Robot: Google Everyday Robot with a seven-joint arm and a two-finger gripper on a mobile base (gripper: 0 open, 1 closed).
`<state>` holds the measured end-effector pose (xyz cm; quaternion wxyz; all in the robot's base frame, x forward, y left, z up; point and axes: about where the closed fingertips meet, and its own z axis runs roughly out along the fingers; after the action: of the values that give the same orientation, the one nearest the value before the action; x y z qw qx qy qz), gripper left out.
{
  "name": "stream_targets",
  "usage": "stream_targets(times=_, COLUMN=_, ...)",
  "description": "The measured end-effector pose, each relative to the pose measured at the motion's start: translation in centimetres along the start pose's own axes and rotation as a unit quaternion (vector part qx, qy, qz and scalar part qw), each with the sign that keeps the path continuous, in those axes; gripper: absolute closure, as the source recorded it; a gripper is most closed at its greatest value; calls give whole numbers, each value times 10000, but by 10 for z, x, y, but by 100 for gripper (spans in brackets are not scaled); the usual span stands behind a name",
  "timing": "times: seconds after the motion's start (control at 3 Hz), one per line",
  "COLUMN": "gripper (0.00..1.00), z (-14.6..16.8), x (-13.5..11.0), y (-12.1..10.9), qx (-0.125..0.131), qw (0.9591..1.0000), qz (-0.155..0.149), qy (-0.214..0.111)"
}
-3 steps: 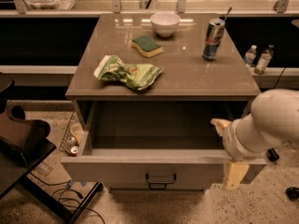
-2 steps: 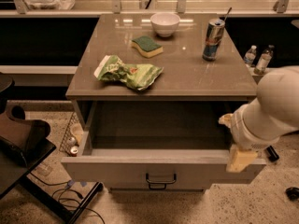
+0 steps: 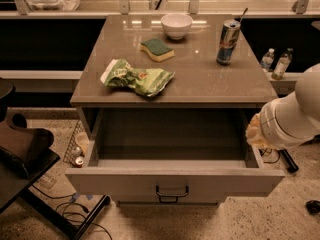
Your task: Open top drawer
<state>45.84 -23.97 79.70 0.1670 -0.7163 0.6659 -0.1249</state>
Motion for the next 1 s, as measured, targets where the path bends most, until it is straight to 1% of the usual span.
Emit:
stream_targets(times=0.33, gripper=96, z=25, x=16, y=-23, qx=519, qw=9981, qz=-27, qy=-326)
stream_targets(times=0.67, gripper=100, z=67, x=20, y=-46, qx=769, qw=9935, qz=-93, qy=-829)
stream_targets(times=1.0, gripper=100, z=66, x=20, y=-46, qx=772, qw=9935, qz=-90, qy=-828)
